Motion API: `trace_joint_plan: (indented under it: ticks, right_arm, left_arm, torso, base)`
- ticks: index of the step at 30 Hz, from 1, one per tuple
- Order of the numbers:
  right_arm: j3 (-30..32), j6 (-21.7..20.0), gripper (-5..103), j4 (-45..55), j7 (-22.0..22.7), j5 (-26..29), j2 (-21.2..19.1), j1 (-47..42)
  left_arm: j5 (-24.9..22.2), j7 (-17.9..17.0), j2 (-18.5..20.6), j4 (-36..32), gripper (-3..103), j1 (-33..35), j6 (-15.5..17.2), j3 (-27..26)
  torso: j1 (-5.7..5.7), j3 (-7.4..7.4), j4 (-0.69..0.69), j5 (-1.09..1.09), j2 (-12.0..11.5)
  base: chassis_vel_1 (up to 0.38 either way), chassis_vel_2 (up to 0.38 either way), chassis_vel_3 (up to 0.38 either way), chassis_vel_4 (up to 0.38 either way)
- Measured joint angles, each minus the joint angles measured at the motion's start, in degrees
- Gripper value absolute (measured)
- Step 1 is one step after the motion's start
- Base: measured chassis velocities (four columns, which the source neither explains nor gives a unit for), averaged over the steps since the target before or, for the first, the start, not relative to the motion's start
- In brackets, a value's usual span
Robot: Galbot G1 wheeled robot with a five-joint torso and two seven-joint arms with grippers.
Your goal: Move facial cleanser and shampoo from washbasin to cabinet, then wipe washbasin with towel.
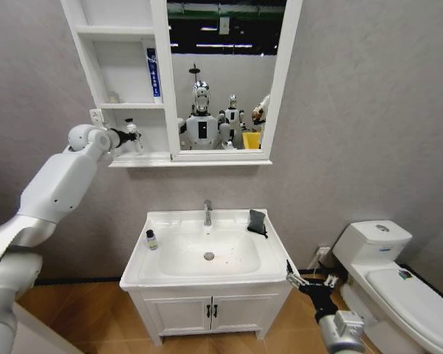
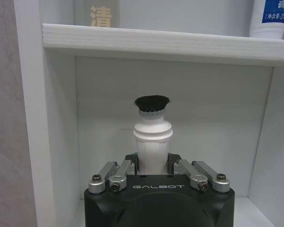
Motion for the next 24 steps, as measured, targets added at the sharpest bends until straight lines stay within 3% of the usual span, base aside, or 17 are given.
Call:
trace_joint_plan:
  ticks: [7,9,11,14,17,18,21,22,24]
  right_arm:
    - [0.17,0.05,100,-0.1,-0.04,0.69,-1.12,0.4]
    - [0.2,0.04,100,-0.12,-0.03,0.77,-1.17,0.47]
    - [0.24,0.02,100,-0.2,-0.01,1.1,-1.21,0.59]
    - [0.24,0.01,100,-0.23,0.0,1.16,-1.14,0.53]
    - [0.2,0.02,100,-0.25,0.0,1.16,-1.03,0.5]
    - [0.2,0.02,100,-0.25,0.0,1.16,-1.03,0.5]
    - [0.34,0.01,100,-0.14,0.13,1.18,-1.02,0.44]
    - [0.34,0.01,100,-0.14,0.13,1.18,-1.02,0.44]
    - [0.95,0.01,100,-0.07,0.35,1.77,-0.9,0.61]
  left_arm:
    - [4.19,-0.16,-1.94,3.52,29,-0.22,-1.66,0.31]
    - [4.36,-0.26,-2.07,3.73,34,-0.22,-1.71,0.31]
    - [4.76,-0.51,-2.42,4.26,45,-0.23,-2.41,0.3]
    - [5.05,-0.51,-2.5,4.47,51,-0.22,-2.72,0.29]
    - [5.38,-0.53,-2.45,4.31,67,-0.08,-3.05,0.25]
    - [5.38,-0.53,-2.45,4.31,67,-0.08,-3.05,0.25]
    - [5.05,-2.15,-0.19,-0.12,83,2.03,-2.93,-2.13]
    - [5.05,-2.15,-0.19,-0.12,83,2.03,-2.93,-2.13]
    - [4.43,-3.11,3.08,-5.68,94,5.26,-2.57,-4.75]
  torso:
    - [0.0,0.0,-0.02,-0.01,0.0]
    - [0.01,0.0,-0.01,-0.01,0.0]
    - [0.01,0.0,-0.01,-0.01,0.0]
    - [0.0,0.0,-0.01,-0.01,0.0]
    - [0.0,0.0,0.0,-0.01,0.0]
    - [0.0,0.0,0.0,-0.01,0.0]
    - [0.01,0.0,-0.04,0.0,0.0]
    - [0.01,0.0,-0.04,0.0,0.0]
    - [0.01,0.0,-0.07,-0.01,0.0]
  base:
    - [0.0,0.0,0.0,0.0]
    - [0.0,0.0,0.0,0.0]
    - [0.0,0.0,0.0,0.0]
    - [0.0,0.0,0.0,0.0]
    - [0.0,0.0,0.0,0.0]
    - [0.0,0.0,0.0,0.0]
    - [0.0,0.0,0.0,0.0]
    - [0.0,0.0,0.0,0.0]
    - [0.0,0.0,0.0,0.0]
